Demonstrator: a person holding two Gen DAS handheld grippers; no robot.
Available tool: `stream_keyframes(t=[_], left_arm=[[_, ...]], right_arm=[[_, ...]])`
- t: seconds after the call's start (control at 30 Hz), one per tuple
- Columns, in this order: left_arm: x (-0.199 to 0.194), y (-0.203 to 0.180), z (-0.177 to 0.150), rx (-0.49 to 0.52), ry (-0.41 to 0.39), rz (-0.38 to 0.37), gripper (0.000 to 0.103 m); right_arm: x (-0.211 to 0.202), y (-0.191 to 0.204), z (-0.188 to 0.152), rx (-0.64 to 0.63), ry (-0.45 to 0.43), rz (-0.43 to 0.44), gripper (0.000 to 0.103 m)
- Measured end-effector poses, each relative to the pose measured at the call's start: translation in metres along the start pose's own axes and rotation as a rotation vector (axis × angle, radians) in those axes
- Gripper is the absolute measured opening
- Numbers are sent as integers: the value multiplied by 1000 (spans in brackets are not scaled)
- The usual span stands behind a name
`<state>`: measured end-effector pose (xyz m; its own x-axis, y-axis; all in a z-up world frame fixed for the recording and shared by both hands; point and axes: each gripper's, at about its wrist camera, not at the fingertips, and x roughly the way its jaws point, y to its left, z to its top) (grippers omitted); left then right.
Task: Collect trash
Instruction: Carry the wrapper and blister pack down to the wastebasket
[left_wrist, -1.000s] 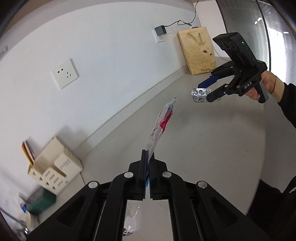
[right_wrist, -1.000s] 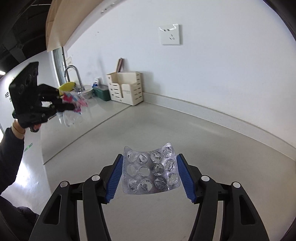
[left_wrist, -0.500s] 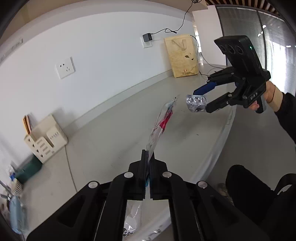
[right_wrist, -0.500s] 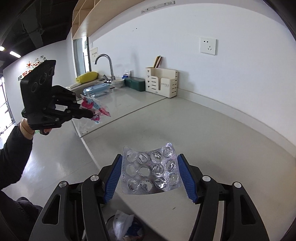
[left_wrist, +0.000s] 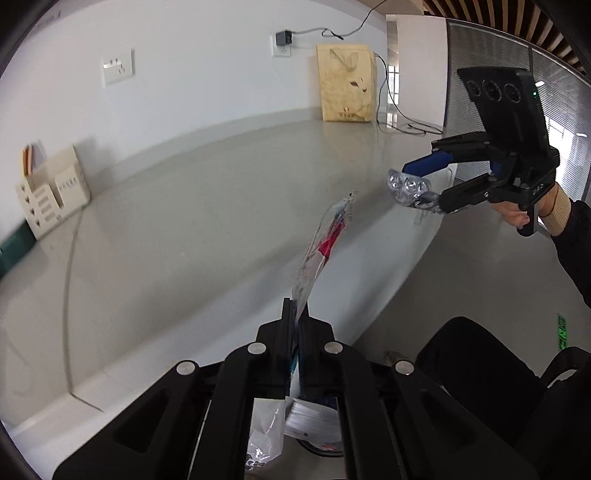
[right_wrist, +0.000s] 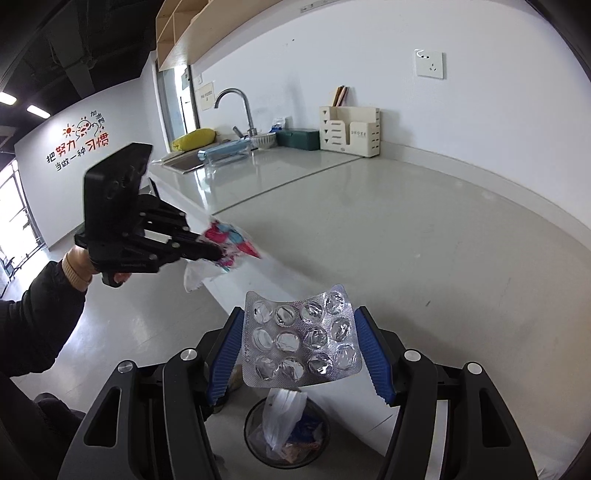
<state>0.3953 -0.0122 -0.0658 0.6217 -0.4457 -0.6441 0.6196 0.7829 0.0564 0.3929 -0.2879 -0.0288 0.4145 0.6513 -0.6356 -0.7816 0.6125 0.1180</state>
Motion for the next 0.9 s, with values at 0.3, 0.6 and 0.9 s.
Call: stream_keyframes(t=[0.3,0.6,0.9], left_arm=[[48,-28,-65,-101,77,-84,3],[124,-34,-133,-217,197,-163,3],[217,-37,-199,-265,369,-179,3]], right_arm=[[29,34,-67,36,63,58,65],[92,38,-133,117,144,157,66],[180,22,-188,182,275,196,66]])
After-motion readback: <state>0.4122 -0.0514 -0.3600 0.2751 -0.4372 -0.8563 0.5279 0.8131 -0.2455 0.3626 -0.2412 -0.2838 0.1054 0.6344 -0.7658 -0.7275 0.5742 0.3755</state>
